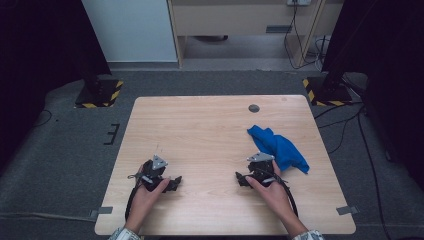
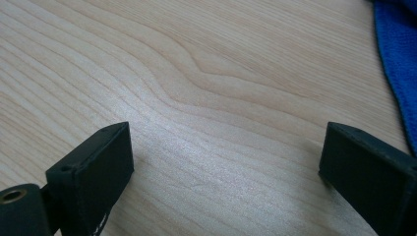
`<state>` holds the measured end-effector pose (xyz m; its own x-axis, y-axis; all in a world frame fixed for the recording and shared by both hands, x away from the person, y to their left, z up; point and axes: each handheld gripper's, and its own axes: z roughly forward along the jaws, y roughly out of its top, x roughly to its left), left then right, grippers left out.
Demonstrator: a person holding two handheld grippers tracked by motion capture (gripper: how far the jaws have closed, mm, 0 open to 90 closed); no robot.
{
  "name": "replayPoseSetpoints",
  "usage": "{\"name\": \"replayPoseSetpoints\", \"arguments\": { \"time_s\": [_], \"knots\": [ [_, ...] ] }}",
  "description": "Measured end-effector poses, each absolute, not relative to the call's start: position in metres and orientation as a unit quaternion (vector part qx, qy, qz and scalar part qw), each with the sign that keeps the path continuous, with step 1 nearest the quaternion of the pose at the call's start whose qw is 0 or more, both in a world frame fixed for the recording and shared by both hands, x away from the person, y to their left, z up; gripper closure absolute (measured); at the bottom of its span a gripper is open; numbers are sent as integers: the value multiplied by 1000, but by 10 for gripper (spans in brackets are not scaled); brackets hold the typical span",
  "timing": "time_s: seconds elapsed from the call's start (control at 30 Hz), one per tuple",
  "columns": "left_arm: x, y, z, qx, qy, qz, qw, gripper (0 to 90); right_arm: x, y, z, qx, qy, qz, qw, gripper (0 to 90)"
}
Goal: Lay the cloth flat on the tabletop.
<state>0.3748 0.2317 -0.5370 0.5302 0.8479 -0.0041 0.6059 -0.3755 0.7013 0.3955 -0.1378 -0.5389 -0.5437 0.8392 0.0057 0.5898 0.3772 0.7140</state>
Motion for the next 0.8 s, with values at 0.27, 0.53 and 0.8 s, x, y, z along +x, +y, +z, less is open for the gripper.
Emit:
{"name": "replayPoseSetpoints", "arguments": {
  "time_s": [0.27, 0.53, 0.8],
  "knots": [
    [375, 232, -537, 810, 448, 180, 333, 0, 396, -138, -539, 442, 809, 342, 182, 61],
    [375, 232, -537, 812, 446, 180, 331, 0, 394, -138, -539, 440, 810, 342, 183, 59],
    [372, 233, -537, 813, 444, 179, 331, 0, 392, -138, -538, 432, 816, 341, 176, 53]
  ]
}}
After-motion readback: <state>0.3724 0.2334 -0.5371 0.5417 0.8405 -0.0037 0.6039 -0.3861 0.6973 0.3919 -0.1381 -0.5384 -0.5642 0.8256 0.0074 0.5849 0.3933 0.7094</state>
